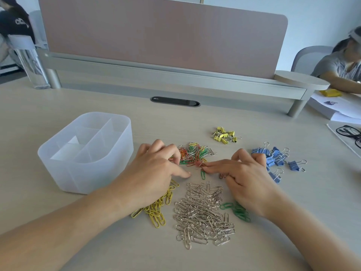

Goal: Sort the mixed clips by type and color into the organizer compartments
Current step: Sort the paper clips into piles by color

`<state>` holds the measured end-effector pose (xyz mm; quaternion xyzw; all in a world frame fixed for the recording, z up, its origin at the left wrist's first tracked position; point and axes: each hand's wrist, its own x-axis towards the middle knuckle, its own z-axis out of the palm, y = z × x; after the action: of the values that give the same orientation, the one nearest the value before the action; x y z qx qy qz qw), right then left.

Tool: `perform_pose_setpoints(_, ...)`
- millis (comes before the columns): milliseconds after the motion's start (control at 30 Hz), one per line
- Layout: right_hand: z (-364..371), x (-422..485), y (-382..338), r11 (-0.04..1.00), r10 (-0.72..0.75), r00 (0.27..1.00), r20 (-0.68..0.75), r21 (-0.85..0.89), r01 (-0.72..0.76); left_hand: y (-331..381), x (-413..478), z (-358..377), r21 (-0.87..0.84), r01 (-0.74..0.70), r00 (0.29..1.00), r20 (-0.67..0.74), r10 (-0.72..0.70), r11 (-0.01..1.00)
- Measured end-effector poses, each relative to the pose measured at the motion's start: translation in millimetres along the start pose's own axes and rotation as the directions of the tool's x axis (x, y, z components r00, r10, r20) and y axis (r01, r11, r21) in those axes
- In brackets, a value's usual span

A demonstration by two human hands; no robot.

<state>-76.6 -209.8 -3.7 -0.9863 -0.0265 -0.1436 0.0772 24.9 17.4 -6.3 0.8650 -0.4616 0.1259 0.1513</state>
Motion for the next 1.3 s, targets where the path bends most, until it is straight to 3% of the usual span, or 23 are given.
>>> perform_pose_setpoints(233, -8, 0, 9, 0.988, 0.106, 0.985, -0.136, 0.123, -0.089, 19, -3, -2, -0.086, -0.073, 0.995, 0.066, 0.079, 0.994)
perform_pose_setpoints(467, -7, -2, 9, 0.998, -0.007, 0.995, -0.102, 0.055, 0.012, 32, -5, 1, -0.123, -0.198, 0.958, 0.186, 0.219, 0.972)
perform_pose_setpoints(633, -3, -2, 12, 0.998, -0.06, 0.998, -0.017, -0.033, 0.06, 29, -5, -5, -0.175, -0.217, 0.963, 0.125, 0.24, 0.96)
perform_pose_setpoints(800, -9, -3, 18, 0.998, -0.064, 0.995, -0.072, 0.01, 0.064, 31, -5, -7, -0.201, -0.229, 0.965, 0.082, 0.249, 0.952)
perform_pose_setpoints(1067, -13, -2, 23, 0.999, -0.054, 0.994, -0.096, -0.007, 0.054, 37, -6, 2, -0.158, -0.246, 0.946, 0.176, 0.272, 0.956)
perform_pose_setpoints(1300, -12, -2, 23, 0.997, -0.069, 0.993, -0.094, 0.034, 0.072, 36, -5, -8, -0.172, -0.262, 0.954, 0.099, 0.282, 0.95)
